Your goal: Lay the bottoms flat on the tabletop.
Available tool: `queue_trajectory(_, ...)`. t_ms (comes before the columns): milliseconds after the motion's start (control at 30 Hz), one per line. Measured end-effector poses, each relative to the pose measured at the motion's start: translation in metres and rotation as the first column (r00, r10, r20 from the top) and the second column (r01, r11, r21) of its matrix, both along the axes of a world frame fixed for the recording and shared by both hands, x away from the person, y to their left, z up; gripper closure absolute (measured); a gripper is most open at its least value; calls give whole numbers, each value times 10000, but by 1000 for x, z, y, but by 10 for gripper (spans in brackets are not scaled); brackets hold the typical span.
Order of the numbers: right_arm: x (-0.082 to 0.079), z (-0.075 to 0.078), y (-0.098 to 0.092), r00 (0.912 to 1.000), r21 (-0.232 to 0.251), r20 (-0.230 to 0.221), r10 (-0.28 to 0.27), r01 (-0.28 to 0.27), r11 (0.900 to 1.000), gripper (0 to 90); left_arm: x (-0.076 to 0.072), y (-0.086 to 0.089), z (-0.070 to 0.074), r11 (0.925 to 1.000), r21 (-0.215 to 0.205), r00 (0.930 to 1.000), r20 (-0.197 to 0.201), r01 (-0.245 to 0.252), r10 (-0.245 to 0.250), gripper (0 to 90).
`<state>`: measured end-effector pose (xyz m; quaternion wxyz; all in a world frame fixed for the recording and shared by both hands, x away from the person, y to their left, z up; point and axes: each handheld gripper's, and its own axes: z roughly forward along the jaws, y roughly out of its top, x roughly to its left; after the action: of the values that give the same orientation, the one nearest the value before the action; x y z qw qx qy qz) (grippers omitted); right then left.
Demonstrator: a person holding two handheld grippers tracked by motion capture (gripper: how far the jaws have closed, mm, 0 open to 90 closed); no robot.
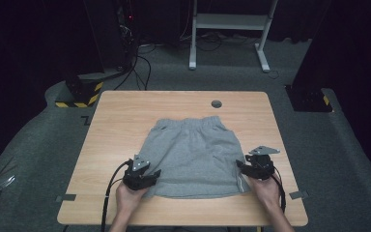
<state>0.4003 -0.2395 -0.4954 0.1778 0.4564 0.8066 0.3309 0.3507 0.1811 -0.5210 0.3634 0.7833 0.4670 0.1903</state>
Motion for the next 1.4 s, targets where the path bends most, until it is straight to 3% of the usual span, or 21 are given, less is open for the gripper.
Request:
queue_trajectory(67,5,-5,-1,9988,63,-484,3,0,10000,599,0,0,-3,10000,10,9998,175,-69,69,429)
queue_trajectory(100,7,-9,1,9975,-38,-699,121,-124,9999,707,0,0,-3,10000,-33,9997,212,-74,74,427)
queue_trajectory(133,7,-9,1,9975,-38,-699,121,-124,9999,707,-1,0,-4,10000,-30,9996,280,-78,79,427)
queue_trajectory(200,8,-6,8,9976,-259,-528,440,-454,9986,854,-2,-1,-5,9999,76,9992,406,-71,68,419)
queue_trajectory(233,8,-6,8,9976,-259,-528,440,-454,9986,854,-2,-2,-5,9999,107,9991,414,-77,73,419)
queue_trajectory(367,8,10,24,9947,-348,228,999,-990,9945,875,-2,-1,-5,9999,-74,9994,329,-107,109,404)
queue_trajectory(400,8,23,35,9895,-325,638,1299,-1281,9912,874,-2,-1,-5,9999,-58,9994,327,-94,96,399)
queue_trajectory(467,9,33,48,9801,-207,987,1723,-1711,9850,873,-2,-2,-5,10000,-17,9994,346,-49,50,396)
queue_trajectory(600,14,39,75,9635,-341,1074,2453,-2430,9694,867,-2,-4,-5,9998,198,9992,386,-88,80,390)
queue_trajectory(633,17,35,96,9519,-394,917,2922,-2898,9563,862,-2,-5,-6,9996,260,9990,438,-69,57,383)
queue_trajectory(667,17,35,96,9519,-394,917,2922,-2898,9563,862,-2,-5,-5,9995,314,9990,434,-67,53,383)
queue_trajectory(733,22,22,114,9403,-364,409,3378,-3365,9410,842,-2,-5,-6,9996,275,9990,435,-69,57,383)
queue_trajectory(800,25,3,131,9280,-599,-249,3717,-3725,9261,707,-2,-5,-6,9996,279,9990,437,-70,58,380)
queue_trajectory(900,19,4,127,9337,-623,-16,3581,-3575,9318,652,-3,-5,-5,9995,313,9991,426,-91,78,379)
queue_trajectory(933,5,12,115,9401,-527,463,3378,-3354,9406,622,-3,-5,-5,9995,304,9991,419,-97,84,379)
queue_trajectory(1000,-12,19,97,9418,-490,959,3223,-3189,9465,625,-3,-6,-5,9994,342,9991,414,-112,98,378)
queue_trajectory(1067,-26,21,81,9401,-472,1139,3214,-3180,9469,650,-2,-7,-5,9992,375,9990,422,-168,152,376)
queue_trajectory(1133,-33,15,73,9390,-693,965,3302,-3246,9433,677,-2,-8,-5,9989,395,9989,427,-233,216,374)
queue_trajectory(1200,-32,3,68,9420,-983,757,3269,-3192,9426,722,-1,-9,-6,9988,360,9986,431,-335,320,374)
queue_trajectory(1267,-23,-5,68,9499,-839,428,3095,-3052,9486,782,1,-9,-5,9985,378,9984,414,-398,383,374)
queue_trajectory(1400,-5,-14,77,9528,-1240,434,3006,-2935,9479,857,9,-8,-6,9978,380,9976,433,-549,532,375)
